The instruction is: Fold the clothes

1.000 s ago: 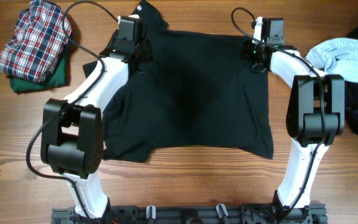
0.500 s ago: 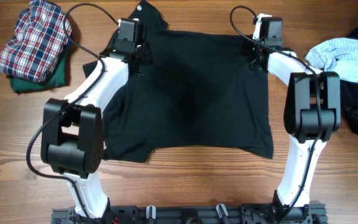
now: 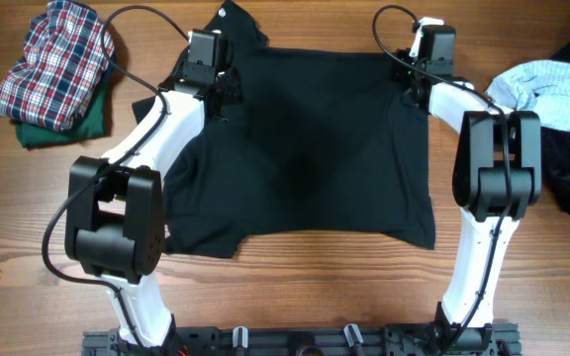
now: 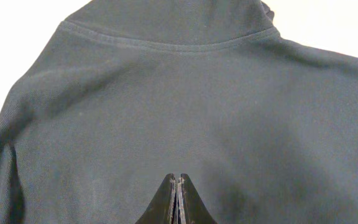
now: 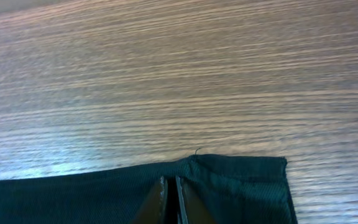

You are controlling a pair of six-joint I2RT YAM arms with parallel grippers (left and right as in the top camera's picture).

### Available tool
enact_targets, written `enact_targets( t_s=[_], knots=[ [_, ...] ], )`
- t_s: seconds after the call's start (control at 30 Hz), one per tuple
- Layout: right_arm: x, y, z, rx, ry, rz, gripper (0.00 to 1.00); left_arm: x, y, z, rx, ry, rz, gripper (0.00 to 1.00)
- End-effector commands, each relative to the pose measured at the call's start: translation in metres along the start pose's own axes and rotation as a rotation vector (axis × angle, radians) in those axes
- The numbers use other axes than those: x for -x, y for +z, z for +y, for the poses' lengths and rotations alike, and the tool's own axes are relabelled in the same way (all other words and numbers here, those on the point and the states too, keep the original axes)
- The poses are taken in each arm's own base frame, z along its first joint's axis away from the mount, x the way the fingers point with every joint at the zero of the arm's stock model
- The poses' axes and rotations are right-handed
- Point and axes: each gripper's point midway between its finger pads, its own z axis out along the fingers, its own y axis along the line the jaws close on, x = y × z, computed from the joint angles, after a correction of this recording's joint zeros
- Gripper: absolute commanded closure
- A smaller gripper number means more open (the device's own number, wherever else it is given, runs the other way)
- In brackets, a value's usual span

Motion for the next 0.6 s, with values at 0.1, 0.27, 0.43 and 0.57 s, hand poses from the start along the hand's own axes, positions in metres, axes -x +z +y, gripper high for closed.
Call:
enact_targets(
  t_s=[0.1,0.27,0.43,0.57],
  knots=[
    [-0.054,0.023,-0.05,-0.107,0.04,0.112,0.93,0.004,0.004,0.002,0.015,0.016,-0.008,0.96],
    [-0.045,0.023,-0.038,-0.042,0.014,0.111,0.92,0.004,0.004,0.002,0.016,0.016,-0.008,0.96],
    [-0.015,0.007,-0.018,0.05,0.023,0.129,0.66,0.004,0.004,0.002,0.017,0.015,-0.008,0.96],
    [0.036,-0.03,0.005,0.143,0.023,0.09,0.34,0.005,0.004,0.006,0.022,0.009,-0.009,0.96]
  ],
)
